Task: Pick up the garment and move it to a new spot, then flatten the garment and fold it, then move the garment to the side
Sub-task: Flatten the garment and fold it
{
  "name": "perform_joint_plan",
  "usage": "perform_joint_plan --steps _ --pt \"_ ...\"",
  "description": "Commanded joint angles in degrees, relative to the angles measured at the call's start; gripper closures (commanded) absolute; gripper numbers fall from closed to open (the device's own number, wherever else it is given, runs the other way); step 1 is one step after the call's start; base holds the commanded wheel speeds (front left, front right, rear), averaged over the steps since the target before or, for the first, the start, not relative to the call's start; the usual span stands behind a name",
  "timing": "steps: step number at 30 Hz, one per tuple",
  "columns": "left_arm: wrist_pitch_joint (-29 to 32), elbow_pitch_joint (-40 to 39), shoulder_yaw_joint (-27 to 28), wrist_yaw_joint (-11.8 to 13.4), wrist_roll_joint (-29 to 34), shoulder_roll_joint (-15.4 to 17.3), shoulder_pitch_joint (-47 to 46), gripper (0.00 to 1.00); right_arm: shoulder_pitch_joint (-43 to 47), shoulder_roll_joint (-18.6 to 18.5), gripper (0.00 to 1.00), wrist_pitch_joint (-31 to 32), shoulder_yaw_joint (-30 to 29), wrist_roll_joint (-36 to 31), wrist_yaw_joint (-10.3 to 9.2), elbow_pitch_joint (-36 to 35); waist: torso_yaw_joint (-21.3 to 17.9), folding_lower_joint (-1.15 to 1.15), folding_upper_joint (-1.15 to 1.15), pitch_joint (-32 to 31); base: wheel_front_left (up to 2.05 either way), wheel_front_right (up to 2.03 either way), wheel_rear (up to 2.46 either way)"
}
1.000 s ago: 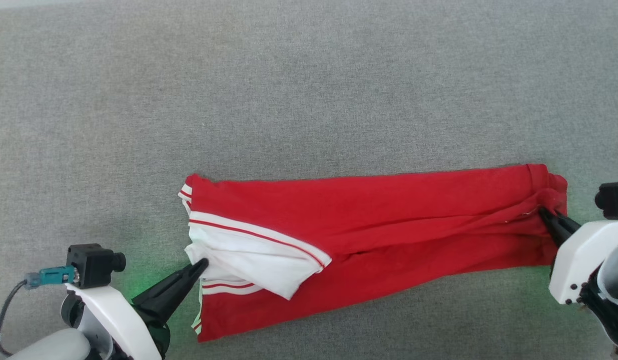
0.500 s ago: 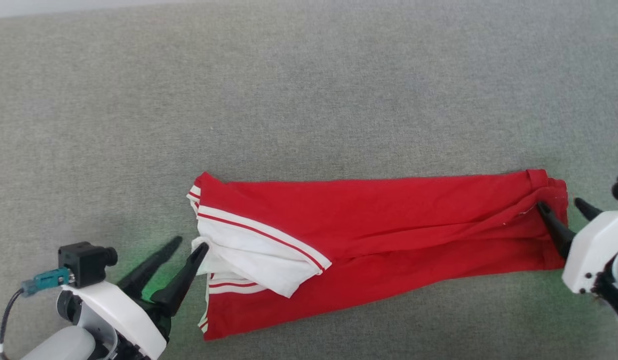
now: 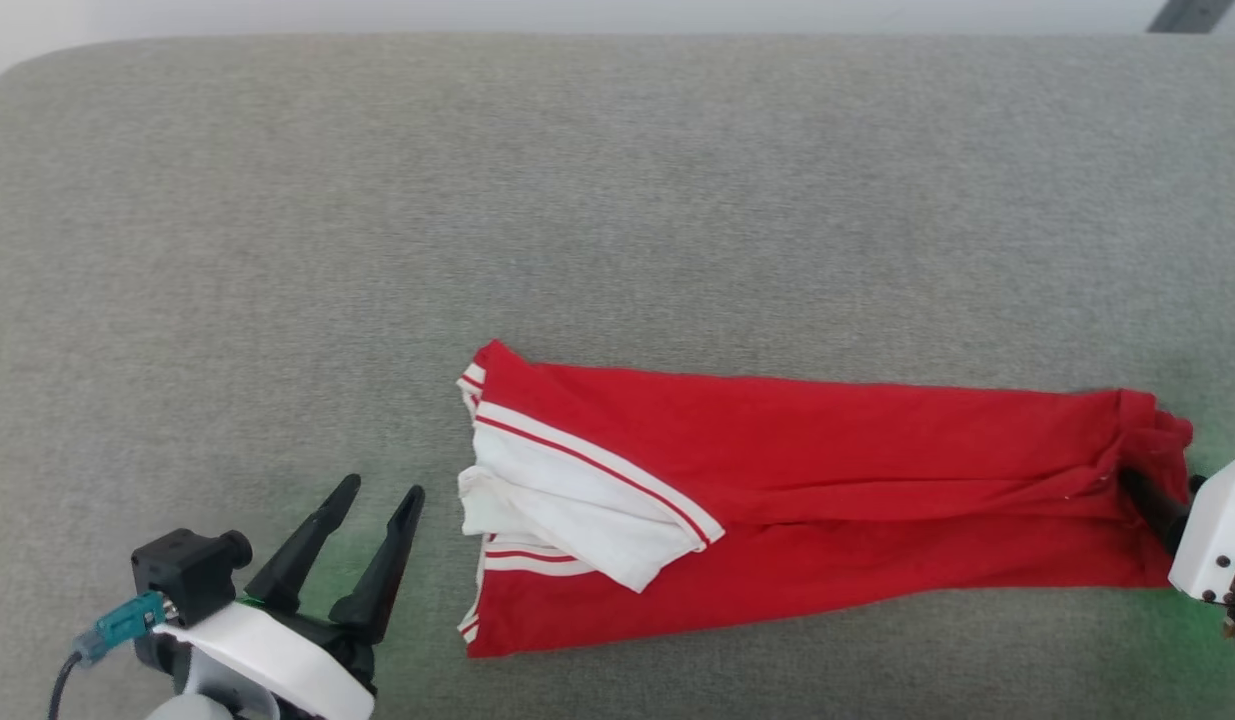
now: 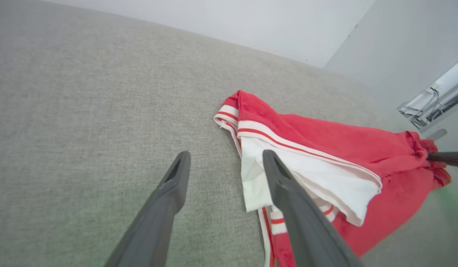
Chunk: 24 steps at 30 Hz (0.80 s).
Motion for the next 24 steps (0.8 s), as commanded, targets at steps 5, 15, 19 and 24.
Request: perform_joint_plan --steps 5,15,19,24 --pt "-0.27 -2.12 6.87 0.13 6.28 -4.14 2.73 0.00 -0.40 0.57 0.00 1.16 -0.27 0.10 -0.03 4.09 2.43 0.00 0.00 -0.79 0.00 0.00 0.00" --pt "-0.26 -5.48 16.68 0.13 20.73 -9.81 6.24 0.00 -1.22 1.45 0.00 3.13 0.78 -0.73 -0.02 9.05 3.63 0.00 0.00 -1.56 0.00 0.00 0.00" --pt "-0.26 -5.28 17.88 0.13 23.34 -10.98 6.28 0.00 -1.57 2.12 0.58 3.55 1.59 -0.86 -0.01 10.27 3.57 0.00 0.00 -1.53 0.00 0.00 0.00" --pt "-0.27 -4.30 18.33 0.13 24.87 -11.44 5.84 0.00 -2.57 1.74 1.00 1.79 1.36 -0.96 -0.07 10.34 3.07 0.00 0.00 -1.17 0.00 0.00 0.00"
